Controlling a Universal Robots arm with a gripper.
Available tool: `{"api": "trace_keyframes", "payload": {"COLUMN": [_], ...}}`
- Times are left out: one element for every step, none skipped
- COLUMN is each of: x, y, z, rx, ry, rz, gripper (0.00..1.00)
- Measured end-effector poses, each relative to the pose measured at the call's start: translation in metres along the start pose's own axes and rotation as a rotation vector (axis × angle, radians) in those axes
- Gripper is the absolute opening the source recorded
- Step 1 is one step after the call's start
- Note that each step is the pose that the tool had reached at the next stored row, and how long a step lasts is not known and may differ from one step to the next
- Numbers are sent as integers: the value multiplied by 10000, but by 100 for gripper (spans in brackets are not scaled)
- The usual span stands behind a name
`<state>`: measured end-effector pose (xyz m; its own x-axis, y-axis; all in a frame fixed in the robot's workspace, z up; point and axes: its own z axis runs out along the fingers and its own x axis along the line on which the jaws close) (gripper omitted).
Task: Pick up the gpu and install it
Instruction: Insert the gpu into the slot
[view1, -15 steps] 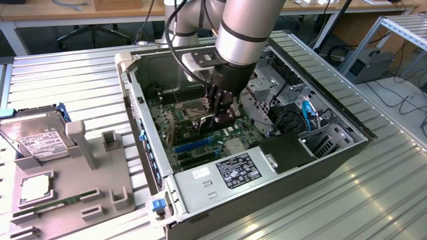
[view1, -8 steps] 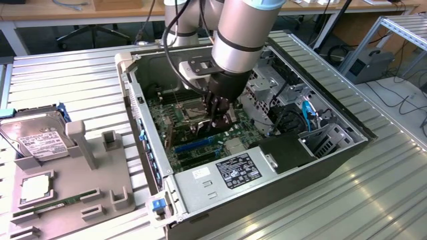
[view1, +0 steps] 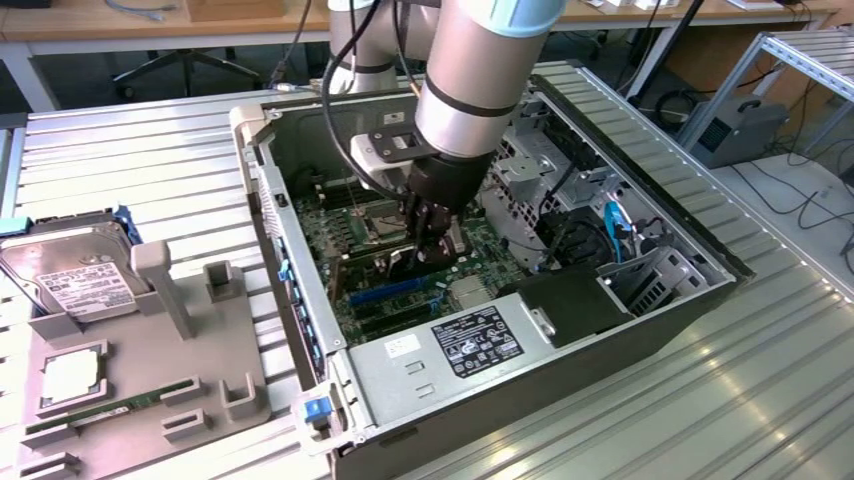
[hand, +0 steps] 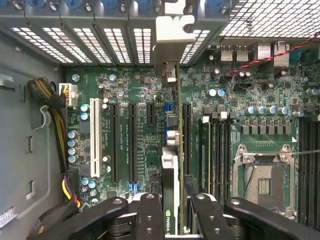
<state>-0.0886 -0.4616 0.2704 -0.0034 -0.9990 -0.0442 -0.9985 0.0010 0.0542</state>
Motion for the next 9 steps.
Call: {"api": "trace_keyframes", "payload": {"x": [0,0,0,1,1,1,1,1,1], "y": [1,8,23,32,43,52,62,67,68], "z": [1,7,18,21,27,29,33,33,33], "rx": [1,27,114,149,196,227,249,253,254], "ry": [-1,-3,-3,-2,-3,-2,-2,-2,-1], "rz": [0,0,-5,-6,-8,-9,-10,-10,-12], "gripper": [27,27,27,27,27,27,27,27,27]}}
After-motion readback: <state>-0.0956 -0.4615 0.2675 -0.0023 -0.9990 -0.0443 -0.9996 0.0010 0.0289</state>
